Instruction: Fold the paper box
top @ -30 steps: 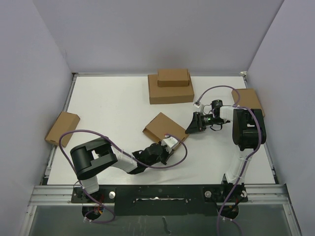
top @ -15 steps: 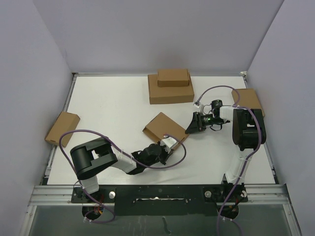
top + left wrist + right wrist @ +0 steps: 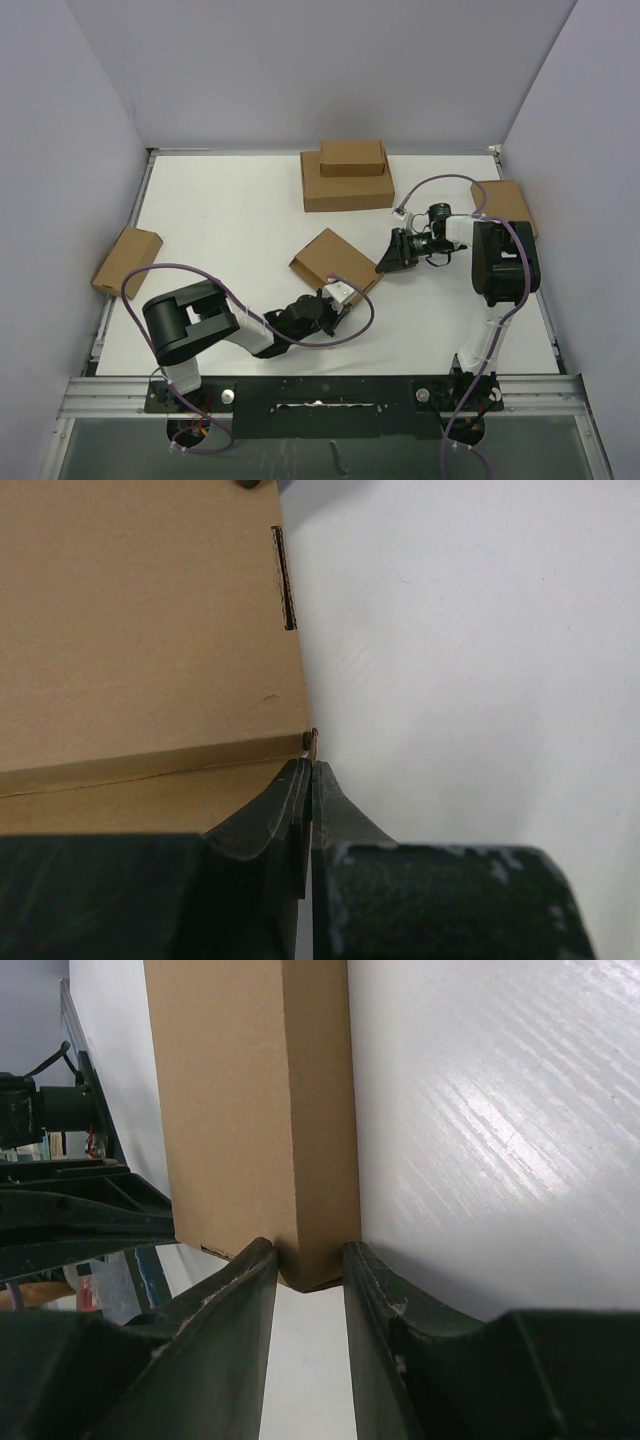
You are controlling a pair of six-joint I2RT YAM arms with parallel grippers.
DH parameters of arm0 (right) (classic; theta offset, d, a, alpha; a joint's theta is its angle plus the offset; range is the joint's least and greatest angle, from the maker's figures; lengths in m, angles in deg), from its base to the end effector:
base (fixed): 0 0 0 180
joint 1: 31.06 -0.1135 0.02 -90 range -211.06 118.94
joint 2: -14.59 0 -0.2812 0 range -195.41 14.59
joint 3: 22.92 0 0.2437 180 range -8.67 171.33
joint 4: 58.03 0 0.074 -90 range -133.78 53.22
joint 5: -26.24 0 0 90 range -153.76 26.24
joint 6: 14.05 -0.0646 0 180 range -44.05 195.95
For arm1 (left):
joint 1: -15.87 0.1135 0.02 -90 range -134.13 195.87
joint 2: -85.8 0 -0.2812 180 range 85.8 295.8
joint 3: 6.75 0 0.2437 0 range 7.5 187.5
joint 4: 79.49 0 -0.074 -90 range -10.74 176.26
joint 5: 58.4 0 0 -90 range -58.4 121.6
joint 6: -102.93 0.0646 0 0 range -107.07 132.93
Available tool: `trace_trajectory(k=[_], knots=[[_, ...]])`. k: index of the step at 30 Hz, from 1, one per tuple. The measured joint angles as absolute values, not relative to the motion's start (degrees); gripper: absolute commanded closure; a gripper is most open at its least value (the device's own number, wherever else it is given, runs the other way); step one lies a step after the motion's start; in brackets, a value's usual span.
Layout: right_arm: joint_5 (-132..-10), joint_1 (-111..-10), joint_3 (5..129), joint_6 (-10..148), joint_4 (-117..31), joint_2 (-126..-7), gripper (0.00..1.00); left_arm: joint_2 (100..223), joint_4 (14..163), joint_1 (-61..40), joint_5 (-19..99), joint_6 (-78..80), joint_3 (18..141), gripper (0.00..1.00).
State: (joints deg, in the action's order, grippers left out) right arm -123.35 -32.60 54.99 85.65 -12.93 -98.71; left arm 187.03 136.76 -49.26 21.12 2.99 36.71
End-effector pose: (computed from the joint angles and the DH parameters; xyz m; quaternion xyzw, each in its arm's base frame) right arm 0.3459 0.0650 0.1254 -0.1257 0.8566 0.4888 0.1070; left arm 0.1506 -0.2969 0.1327 0.3358 0.7534 -0.2815 0.4903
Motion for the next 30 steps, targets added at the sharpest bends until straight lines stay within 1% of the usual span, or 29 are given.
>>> trace_trajectory(k=[30], knots=[[-123.81, -32.60, 55.58, 85.27, -12.18, -99.61, 0.68, 189.91, 145.48, -49.26, 21.23, 3.06, 33.83, 1.00]])
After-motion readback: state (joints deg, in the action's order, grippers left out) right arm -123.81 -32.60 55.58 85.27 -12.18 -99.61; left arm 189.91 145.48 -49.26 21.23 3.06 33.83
